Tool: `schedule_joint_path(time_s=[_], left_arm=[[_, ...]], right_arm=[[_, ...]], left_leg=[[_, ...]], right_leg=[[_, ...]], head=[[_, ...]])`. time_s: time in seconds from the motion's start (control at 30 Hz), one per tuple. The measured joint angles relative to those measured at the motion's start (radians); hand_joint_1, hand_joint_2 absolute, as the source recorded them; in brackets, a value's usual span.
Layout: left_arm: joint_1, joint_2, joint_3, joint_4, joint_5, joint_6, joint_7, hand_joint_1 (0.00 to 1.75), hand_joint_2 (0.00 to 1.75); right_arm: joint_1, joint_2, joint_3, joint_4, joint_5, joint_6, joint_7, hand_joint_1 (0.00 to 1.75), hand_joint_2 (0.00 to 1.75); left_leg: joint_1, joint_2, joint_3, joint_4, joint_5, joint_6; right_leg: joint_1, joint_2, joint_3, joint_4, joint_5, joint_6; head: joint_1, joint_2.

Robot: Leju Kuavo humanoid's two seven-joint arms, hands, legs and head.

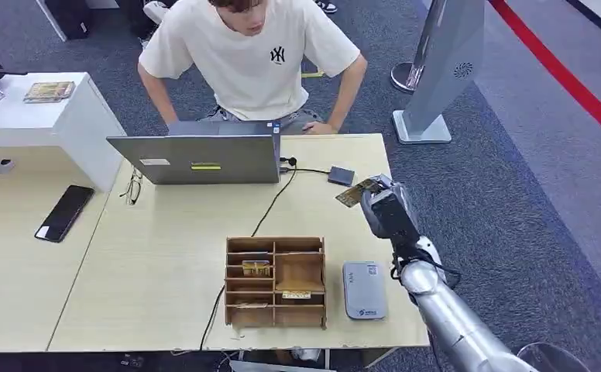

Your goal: Pass the card to the sensor for recognition and then transmit it.

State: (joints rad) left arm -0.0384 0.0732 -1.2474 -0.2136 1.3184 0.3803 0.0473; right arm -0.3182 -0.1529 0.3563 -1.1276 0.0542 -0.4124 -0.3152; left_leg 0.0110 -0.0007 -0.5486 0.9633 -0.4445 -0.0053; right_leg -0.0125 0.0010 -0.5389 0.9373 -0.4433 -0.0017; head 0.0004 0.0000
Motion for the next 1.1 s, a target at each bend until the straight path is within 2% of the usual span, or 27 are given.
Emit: schedule_joint_path(time_s=[0.23, 0.63, 0.83, 1.1], left_arm=[[0.0, 0.0, 0.012, 0.0, 0.008, -0.002, -0.005, 0.0, 0.0], [0.001, 0.001, 0.019, 0.0, 0.017, -0.004, -0.011, 0.0, 0.0], [0.0, 0.002, 0.019, 0.0, 0.02, -0.005, -0.018, 0.0, 0.0], [0.001, 0.005, 0.02, 0.0, 0.027, -0.014, -0.025, 0.0, 0.0]], right_arm=[[0.044, -0.043, -0.002, -0.031, 0.005, 0.042, 0.06, 1.75, 1.75], [0.057, -0.12, 0.001, -0.055, 0.024, 0.128, 0.106, 1.75, 1.75], [0.043, -0.147, 0.03, -0.056, 0.038, 0.218, 0.13, 1.75, 1.75], [-0.004, -0.227, 0.102, -0.056, 0.04, 0.327, 0.164, 1.75, 1.75]], left_leg=[[0.0, 0.0, 0.0, 0.0, 0.0, 0.0], [0.0, 0.0, 0.0, 0.0, 0.0, 0.0], [0.0, 0.0, 0.0, 0.0, 0.0, 0.0], [0.0, 0.0, -0.001, 0.0, 0.0, 0.0]], right_leg=[[0.0, 0.0, 0.0, 0.0, 0.0, 0.0], [0.0, 0.0, 0.0, 0.0, 0.0, 0.0], [0.0, 0.0, 0.0, 0.0, 0.0, 0.0], [0.0, 0.0, 0.0, 0.0, 0.0, 0.0]], head=[[0.0, 0.0], [0.0, 0.0], [0.0, 0.0], [0.0, 0.0]])
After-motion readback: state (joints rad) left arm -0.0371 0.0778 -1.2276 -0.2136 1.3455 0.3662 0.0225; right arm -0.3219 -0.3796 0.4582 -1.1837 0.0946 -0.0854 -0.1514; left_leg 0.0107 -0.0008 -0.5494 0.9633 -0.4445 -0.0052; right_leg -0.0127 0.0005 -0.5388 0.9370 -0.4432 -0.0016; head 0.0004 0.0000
